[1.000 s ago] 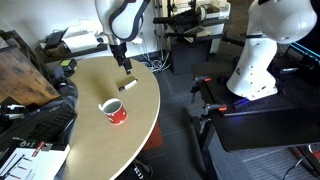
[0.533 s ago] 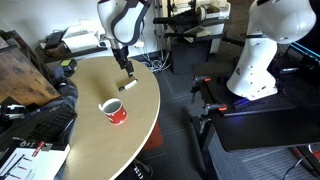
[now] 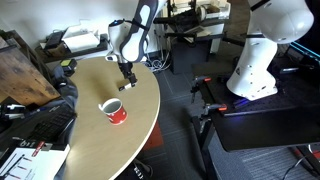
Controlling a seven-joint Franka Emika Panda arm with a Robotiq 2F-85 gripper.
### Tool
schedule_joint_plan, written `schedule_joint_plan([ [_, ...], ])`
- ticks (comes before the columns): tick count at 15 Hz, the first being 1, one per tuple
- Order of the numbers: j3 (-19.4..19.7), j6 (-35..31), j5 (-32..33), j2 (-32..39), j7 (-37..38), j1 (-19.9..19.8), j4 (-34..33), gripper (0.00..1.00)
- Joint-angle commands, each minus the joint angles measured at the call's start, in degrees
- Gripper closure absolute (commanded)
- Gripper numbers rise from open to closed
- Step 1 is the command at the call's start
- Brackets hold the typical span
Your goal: Put the marker in the mug
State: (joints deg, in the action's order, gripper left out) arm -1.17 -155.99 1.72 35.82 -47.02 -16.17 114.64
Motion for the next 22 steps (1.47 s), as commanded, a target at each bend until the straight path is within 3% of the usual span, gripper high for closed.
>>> schedule_joint_plan([
  [1, -0.31, -0.33, 2.75, 2.18, 1.98, -0.41, -2.35, 0.0],
  [6, 0.41, 1.58, 7.03, 4.2, 2.16, 0.38, -6.54, 0.0],
  [14, -0.46, 8.29, 7.03, 9.68, 1.66, 0.01, -16.77, 0.21],
  [22, -1.69, 13.27, 6.13, 11.52, 0.24, -0.79, -19.59, 0.2],
])
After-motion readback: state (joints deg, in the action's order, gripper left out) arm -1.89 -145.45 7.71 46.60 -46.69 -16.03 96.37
